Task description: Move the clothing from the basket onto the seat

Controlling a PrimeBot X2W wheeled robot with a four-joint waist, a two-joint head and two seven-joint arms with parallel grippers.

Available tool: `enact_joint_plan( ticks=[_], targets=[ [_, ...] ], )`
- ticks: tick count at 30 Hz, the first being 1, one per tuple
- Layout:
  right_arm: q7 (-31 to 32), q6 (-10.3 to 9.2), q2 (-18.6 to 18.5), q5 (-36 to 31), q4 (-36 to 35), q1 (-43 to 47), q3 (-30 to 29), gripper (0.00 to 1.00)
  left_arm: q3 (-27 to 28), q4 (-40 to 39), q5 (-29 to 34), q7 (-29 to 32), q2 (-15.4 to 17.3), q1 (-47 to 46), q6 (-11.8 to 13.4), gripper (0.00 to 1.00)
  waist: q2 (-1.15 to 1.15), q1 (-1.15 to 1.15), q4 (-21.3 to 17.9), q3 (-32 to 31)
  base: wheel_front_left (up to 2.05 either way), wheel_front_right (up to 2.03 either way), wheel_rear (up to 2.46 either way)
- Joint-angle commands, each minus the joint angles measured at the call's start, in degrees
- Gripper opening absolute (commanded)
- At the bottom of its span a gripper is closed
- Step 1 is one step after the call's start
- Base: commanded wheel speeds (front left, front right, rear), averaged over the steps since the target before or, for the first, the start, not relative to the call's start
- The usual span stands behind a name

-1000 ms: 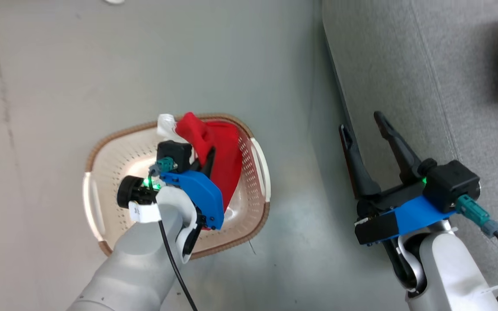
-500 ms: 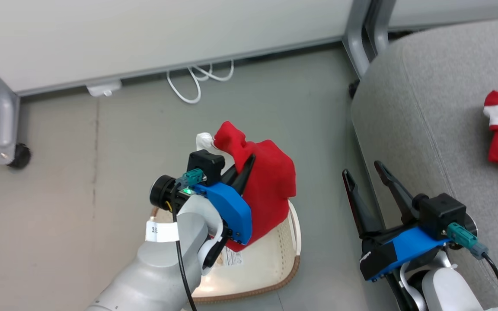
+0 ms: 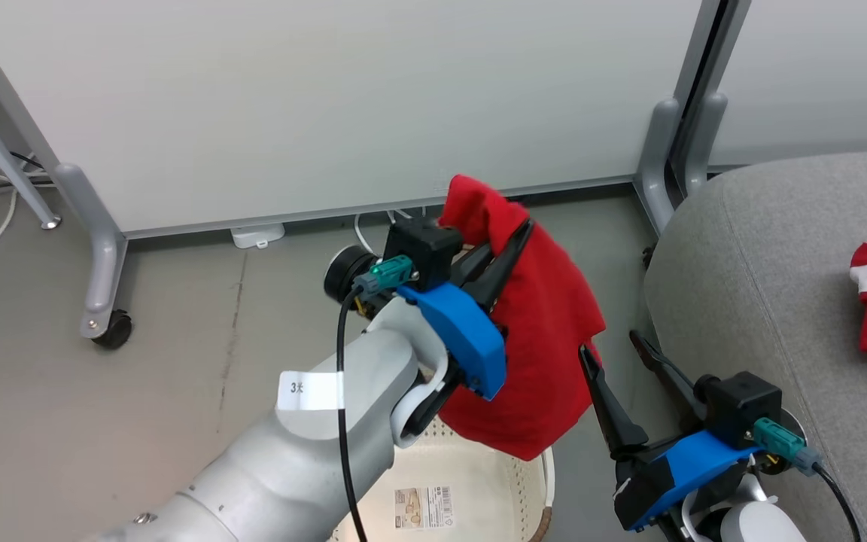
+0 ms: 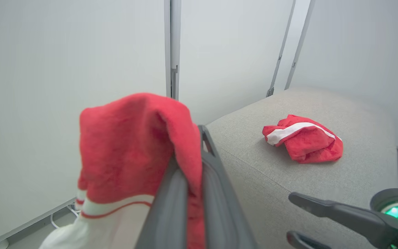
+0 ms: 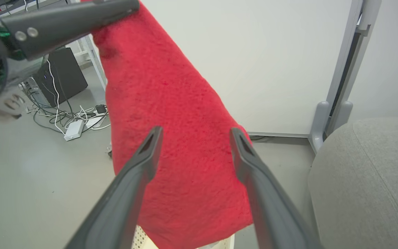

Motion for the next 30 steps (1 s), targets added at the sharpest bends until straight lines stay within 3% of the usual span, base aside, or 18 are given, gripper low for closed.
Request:
enact_joint_plan(
  ticks=[1,15,21,30],
  targets=[
    [0.3,0.01,0.0,0.5,0.1,0.6,0.2,1.0,-0.3,-0.8,-0.5,-0.3,0.0,-1.4,0.4,0.0,0.0,0.02,0.5,-0.7,0.0,0.0,0.0],
    [1.1,0.01,0.0,0.9,0.2,1.2,1.8,1.0,-3.9,-3.4,-2.9,-0.3,0.0,-3.4,2.4,0.0,0.0,0.02,0.1,-2.5,0.0,0.0,0.0],
    [1.2,0.01,0.0,1.8,0.9,-2.2,5.1,1.0,-4.8,-3.0,-3.4,-0.3,0.0,-3.9,2.6,0.0,0.0,0.02,0.1,-2.0,0.0,0.0,0.0],
    [-0.9,0.01,0.0,3.2,7.5,-8.8,7.1,1.0,-6.6,-3.9,-4.4,-0.3,0.0,-4.3,2.7,0.0,0.0,0.02,0.8,-1.4,0.0,0.0,0.0]
  ],
)
